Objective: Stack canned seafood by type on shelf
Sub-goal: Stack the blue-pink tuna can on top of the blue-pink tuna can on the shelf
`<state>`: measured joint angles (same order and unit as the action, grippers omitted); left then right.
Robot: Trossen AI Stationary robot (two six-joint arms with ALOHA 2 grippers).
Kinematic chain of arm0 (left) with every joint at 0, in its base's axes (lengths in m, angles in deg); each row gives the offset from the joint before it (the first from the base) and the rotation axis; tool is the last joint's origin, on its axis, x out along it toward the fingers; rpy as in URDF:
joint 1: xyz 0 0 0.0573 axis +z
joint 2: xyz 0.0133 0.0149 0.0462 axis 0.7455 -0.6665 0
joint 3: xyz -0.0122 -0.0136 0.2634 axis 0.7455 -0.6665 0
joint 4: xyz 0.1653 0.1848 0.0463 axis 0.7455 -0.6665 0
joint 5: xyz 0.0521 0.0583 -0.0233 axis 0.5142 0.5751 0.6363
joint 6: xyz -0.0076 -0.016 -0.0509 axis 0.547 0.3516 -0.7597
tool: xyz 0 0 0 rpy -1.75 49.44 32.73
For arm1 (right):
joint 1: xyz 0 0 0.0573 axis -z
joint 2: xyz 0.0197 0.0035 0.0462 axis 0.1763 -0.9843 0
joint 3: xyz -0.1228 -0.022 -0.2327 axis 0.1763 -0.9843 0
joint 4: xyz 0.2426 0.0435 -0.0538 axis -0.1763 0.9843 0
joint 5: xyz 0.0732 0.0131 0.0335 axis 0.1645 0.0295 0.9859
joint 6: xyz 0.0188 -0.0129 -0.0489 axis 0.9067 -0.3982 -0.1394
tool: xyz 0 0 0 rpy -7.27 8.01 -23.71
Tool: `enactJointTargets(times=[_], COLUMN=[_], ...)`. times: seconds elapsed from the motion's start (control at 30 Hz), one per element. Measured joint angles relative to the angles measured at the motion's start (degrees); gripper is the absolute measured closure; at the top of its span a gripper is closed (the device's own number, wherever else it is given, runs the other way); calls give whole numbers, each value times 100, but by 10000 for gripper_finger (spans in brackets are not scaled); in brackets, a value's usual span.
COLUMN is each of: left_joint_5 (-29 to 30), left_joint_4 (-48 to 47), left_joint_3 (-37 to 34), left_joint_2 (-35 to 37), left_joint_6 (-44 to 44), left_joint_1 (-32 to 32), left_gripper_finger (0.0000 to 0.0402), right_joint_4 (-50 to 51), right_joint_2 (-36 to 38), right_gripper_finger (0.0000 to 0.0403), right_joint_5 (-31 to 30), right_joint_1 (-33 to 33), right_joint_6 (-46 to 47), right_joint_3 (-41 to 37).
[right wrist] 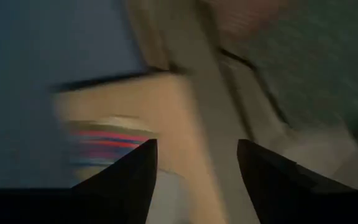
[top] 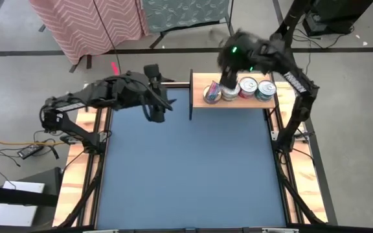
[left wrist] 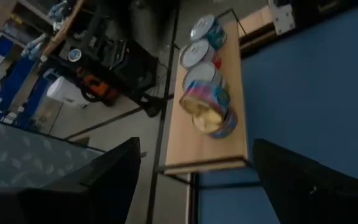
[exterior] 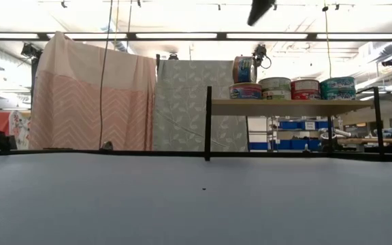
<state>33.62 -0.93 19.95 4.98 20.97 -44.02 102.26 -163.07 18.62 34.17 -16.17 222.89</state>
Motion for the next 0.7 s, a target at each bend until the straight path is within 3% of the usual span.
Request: enactJointTargets(times=[0.07,0.17,0.3,0.4,0.7], left_joint_5=[-3,6,-268,-578,-1370], left_joint_4=[452,1937,3678,4199,4962], left_joint_3=[-180,-568,-1183,-1486,-1609], left_joint_2=[-79,-219,-468,-687,-1609], left_joint_6=[-155,-1126,-2231,-2841,-2754], left_joint_1=[28,114,184,187,399], left_gripper_finger=[90,90,90,90,90], right_joint_4=[-114,-239,-440,-519,-769], right_joint_2=[138,487,1123,1660,3110], right_gripper_finger=[174,180,183,182,182], right_joint_5=[-599,-1256,-1738,-1688,-687], right_joint_1=[307,587,659,548,-40], right_joint_6=[351,604,657,779,508], right_joint_3=[-24,-11,-3,-3,0])
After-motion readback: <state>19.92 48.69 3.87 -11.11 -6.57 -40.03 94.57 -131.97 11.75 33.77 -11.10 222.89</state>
